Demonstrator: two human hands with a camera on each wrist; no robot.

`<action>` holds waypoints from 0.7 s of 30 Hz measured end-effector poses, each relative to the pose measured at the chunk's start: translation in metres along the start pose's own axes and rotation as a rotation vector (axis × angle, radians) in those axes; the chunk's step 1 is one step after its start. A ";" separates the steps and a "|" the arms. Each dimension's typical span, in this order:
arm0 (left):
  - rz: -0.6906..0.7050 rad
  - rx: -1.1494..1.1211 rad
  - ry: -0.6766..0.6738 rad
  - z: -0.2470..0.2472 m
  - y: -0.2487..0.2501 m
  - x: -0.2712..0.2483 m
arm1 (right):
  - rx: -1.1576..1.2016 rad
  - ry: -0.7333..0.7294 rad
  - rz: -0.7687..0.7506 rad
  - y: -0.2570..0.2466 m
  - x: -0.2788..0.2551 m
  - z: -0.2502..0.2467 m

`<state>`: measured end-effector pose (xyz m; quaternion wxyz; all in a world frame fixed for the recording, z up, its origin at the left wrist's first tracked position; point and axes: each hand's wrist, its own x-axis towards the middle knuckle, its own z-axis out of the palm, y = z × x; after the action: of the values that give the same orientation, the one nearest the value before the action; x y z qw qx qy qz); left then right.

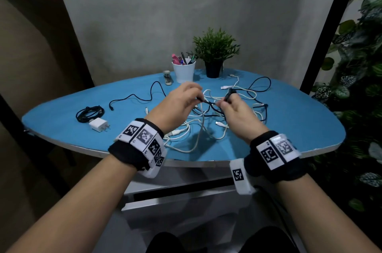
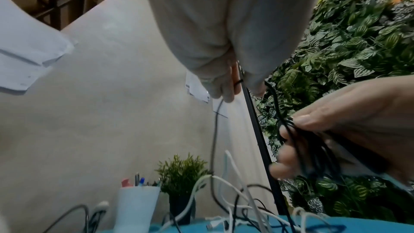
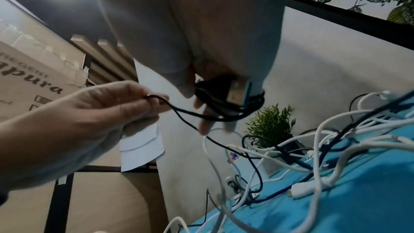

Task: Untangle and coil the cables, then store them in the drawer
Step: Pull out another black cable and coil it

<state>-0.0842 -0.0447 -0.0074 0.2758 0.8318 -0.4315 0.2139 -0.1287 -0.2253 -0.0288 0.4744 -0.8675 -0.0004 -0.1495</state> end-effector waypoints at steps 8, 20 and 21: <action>0.010 0.177 0.100 -0.022 -0.008 0.019 | 0.046 -0.213 -0.112 -0.010 -0.012 0.009; -0.216 0.185 -0.138 -0.016 -0.009 -0.001 | 1.074 -0.067 0.020 -0.036 -0.008 -0.009; -0.229 0.186 -0.202 -0.012 -0.007 -0.002 | 1.144 -0.059 0.006 -0.038 -0.008 -0.010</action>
<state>-0.0808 -0.0325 -0.0018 0.1753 0.9148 -0.3378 0.1355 -0.1441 -0.2113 0.0053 0.8686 -0.4766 -0.0921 -0.0997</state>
